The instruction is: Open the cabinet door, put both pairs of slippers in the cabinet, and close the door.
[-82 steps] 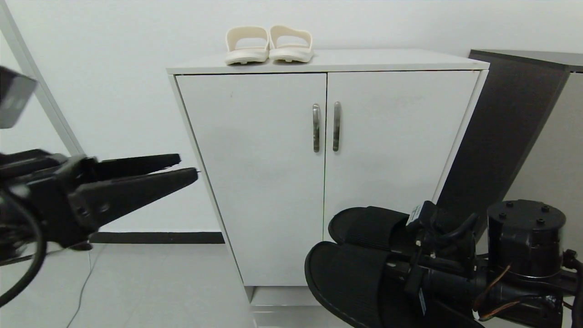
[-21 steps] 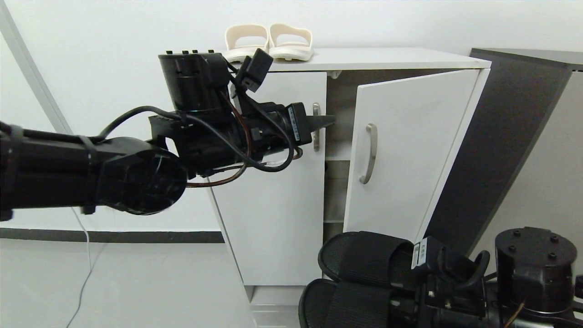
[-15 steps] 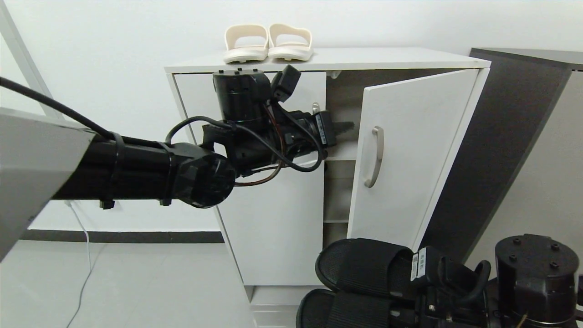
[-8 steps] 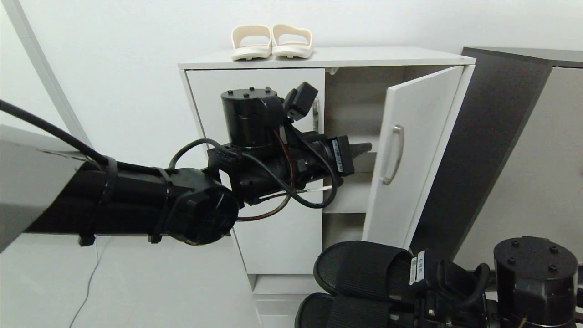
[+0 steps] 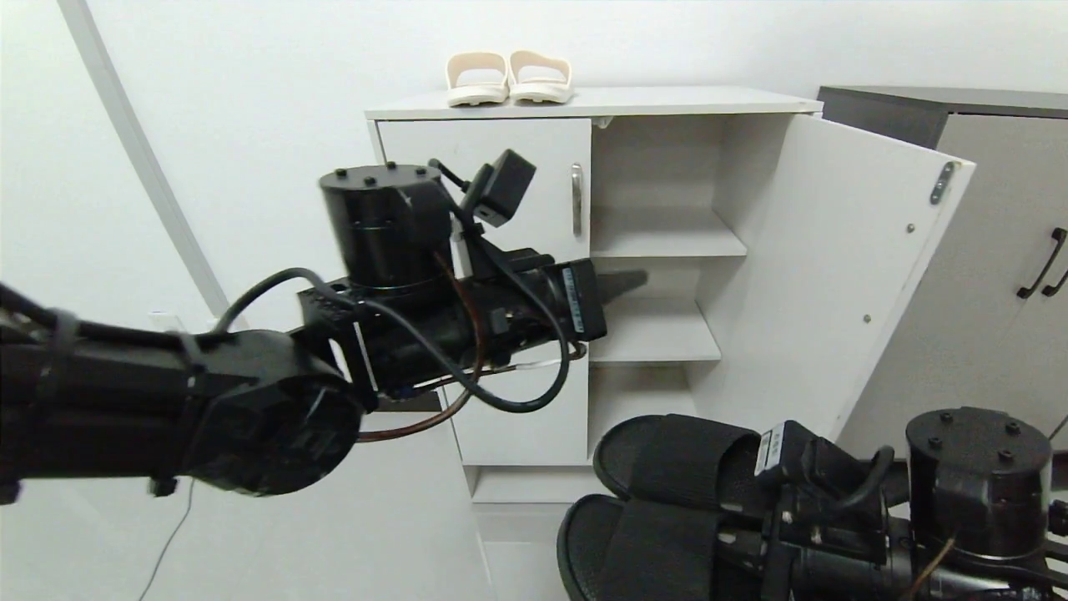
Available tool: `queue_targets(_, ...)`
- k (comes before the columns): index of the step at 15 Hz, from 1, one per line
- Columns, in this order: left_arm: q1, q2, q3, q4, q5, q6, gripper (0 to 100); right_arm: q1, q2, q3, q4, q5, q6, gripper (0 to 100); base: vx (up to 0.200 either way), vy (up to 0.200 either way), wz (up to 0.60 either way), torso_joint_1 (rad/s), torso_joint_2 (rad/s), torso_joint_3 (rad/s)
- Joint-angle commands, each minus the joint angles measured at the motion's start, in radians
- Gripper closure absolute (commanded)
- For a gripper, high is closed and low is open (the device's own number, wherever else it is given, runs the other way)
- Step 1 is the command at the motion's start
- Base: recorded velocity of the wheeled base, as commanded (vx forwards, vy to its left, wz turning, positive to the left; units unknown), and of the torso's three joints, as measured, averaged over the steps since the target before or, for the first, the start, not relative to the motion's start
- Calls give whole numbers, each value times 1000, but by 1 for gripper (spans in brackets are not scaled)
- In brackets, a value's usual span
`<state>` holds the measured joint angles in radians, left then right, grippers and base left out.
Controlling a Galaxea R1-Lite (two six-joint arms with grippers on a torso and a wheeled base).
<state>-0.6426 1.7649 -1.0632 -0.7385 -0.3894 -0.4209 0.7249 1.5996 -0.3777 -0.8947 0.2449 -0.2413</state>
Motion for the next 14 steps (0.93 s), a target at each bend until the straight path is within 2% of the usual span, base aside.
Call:
queue_targets(1,100,-209,192,2,1,-1,100,-33,30,-14,-1,-3,0,100,0,0,0,0,0,0)
queue_targets(4,221,-495,453,19,1,-1,100,-36,33,-20,-1,-3,0,100,0,0,0,0,0,0)
queue_targets(6,261,-637,536,67,3,-1,100,-36,33,-18,-1,-3,0,100,0,0,0,0,0,0)
queue_targets(7,282,-746,572,145,29,2,100,-36,34,-18,-1,-3,-1,100,0,0,0,0,0,0)
queue_targets(8,284,-848,580,243,106,8,100,-36,34,-18,-1,-3,0,100,0,0,0,0,0,0)
queue_targets(9,284,-909,589,327,187,51,100,-36,34,-18,-1,-3,0,100,0,0,0,0,0,0)
queue_targets(10,284,-963,628,404,290,132,100,-36,30,-15,-3,-3,-1,100,0,0,0,0,0,0)
queue_targets(11,285,-1015,684,439,400,225,100,-36,23,-15,-3,-3,-1,100,0,0,0,0,0,0)
queue_targets(12,310,-1070,766,439,497,298,100,-36,14,-15,-3,-3,-1,100,0,0,0,0,0,0)
queue_targets(13,399,-1125,824,439,520,344,100,-36,11,-15,-3,-3,-1,100,0,0,0,0,0,0)
queue_targets(14,480,-1157,864,439,520,347,100,-35,7,-15,-3,-3,-3,100,0,0,0,0,0,0)
